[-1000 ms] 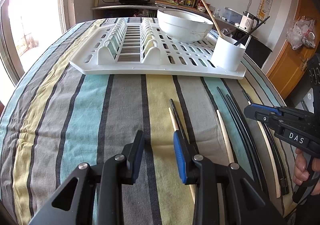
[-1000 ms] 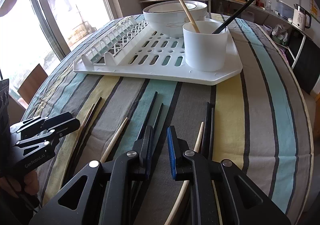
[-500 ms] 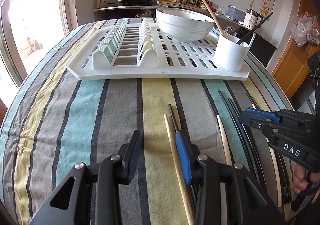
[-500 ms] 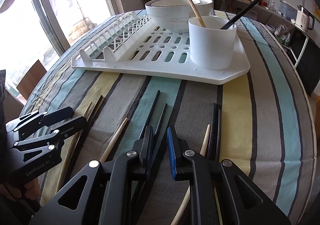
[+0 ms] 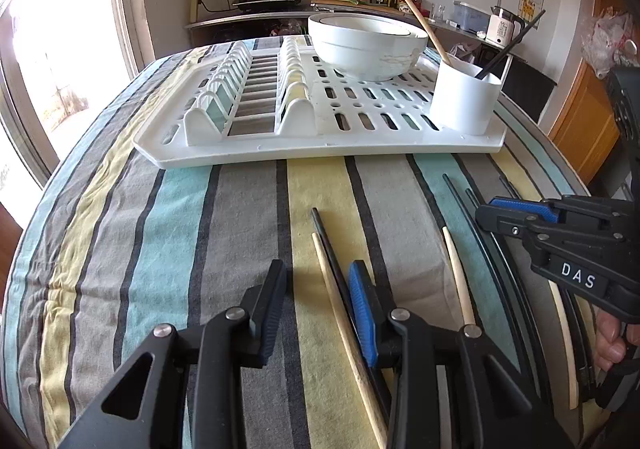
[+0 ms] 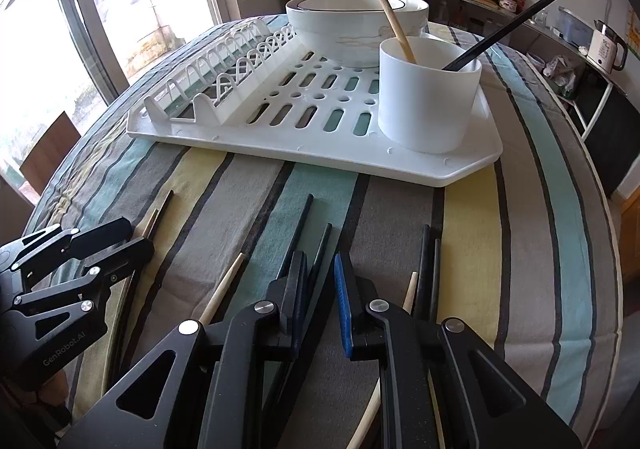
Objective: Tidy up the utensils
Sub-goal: 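Grasp another wooden chopstick with the left tool while the right tool grasps a black chopstick, then lift both chopsticks and carry them over the rack toward the white cup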
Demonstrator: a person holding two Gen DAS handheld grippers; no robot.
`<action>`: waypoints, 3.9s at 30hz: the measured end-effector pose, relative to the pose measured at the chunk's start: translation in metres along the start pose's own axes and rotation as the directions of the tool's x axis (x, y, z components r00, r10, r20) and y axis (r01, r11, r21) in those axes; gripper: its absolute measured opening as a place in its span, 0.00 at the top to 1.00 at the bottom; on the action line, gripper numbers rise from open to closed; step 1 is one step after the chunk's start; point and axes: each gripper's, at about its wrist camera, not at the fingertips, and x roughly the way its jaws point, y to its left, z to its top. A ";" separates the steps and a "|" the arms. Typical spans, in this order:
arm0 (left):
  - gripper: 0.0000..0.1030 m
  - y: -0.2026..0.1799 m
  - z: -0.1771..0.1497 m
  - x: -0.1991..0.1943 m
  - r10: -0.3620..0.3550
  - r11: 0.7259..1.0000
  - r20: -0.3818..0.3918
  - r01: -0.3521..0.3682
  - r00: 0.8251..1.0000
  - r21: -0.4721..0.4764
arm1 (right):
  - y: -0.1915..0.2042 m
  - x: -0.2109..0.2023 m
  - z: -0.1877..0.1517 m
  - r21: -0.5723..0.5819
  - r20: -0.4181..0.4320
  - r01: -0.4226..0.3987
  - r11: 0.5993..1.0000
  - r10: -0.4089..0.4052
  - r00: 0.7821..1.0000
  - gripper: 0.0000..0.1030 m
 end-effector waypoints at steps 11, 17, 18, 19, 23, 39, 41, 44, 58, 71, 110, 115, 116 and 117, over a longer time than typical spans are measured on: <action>0.69 0.011 -0.004 -0.003 -0.047 0.996 0.021 0.049 0.999 -0.072 | 0.000 0.001 0.000 -0.008 0.005 -0.003 1.000 0.003 1.000 0.86; 0.71 0.010 -0.004 -0.003 0.061 0.997 0.005 -0.061 0.998 -0.042 | -0.001 0.000 -0.001 -0.008 0.006 -0.006 1.000 0.006 1.000 0.86; 0.71 0.009 -0.004 -0.003 0.069 0.997 0.003 -0.069 0.998 -0.040 | 0.000 0.000 0.000 -0.010 0.007 -0.003 1.000 0.003 1.000 0.86; 0.71 0.008 -0.003 -0.002 0.083 0.996 -0.005 -0.083 0.997 -0.036 | 0.000 0.001 0.000 -0.011 0.007 0.001 1.000 -0.001 1.000 0.86; 0.70 0.001 0.003 0.003 0.106 0.994 -0.013 -0.106 0.994 -0.011 | 0.003 0.002 0.001 -0.017 0.002 0.015 1.000 -0.015 1.000 0.87; 0.95 -0.002 0.010 0.001 -0.028 0.999 -0.032 0.028 0.999 0.020 | -0.014 -0.021 0.008 0.031 0.054 -0.029 0.999 0.027 0.998 0.95; 0.95 -0.001 0.012 -0.005 -0.043 0.999 -0.022 0.043 0.999 0.015 | -0.016 -0.032 0.010 0.042 0.077 -0.041 0.998 0.038 0.996 0.95; 0.95 0.000 0.019 -0.021 -0.067 0.998 0.010 0.067 0.998 0.010 | -0.019 -0.051 0.013 0.052 0.120 -0.057 0.997 0.050 0.992 0.95; 0.95 0.013 0.054 -0.103 -0.109 0.994 0.197 0.107 0.974 0.020 | -0.021 -0.144 0.020 0.052 0.339 -0.086 0.995 0.063 0.939 0.96; 0.95 0.014 0.041 -0.140 -0.107 0.994 0.254 0.100 0.961 0.039 | -0.015 -0.179 0.002 0.033 0.425 -0.083 0.996 0.061 0.903 0.96; 0.95 -0.075 0.241 -0.072 -0.301 0.953 0.338 0.290 0.892 0.085 | -0.077 -0.201 0.126 0.089 0.611 -0.040 0.995 -0.023 0.791 0.97; 0.95 -0.078 0.245 -0.051 -0.308 0.951 0.326 0.301 0.894 0.071 | -0.084 -0.178 0.129 0.101 0.581 -0.044 0.994 -0.023 0.813 0.97; 0.95 -0.079 0.246 -0.045 -0.308 0.951 0.318 0.304 0.896 0.065 | -0.085 -0.174 0.128 0.106 0.575 -0.046 0.993 -0.024 0.818 0.97; 0.95 -0.079 0.245 -0.041 -0.307 0.951 0.312 0.303 0.899 0.062 | -0.087 -0.170 0.128 0.111 0.568 -0.049 0.993 -0.023 0.823 0.97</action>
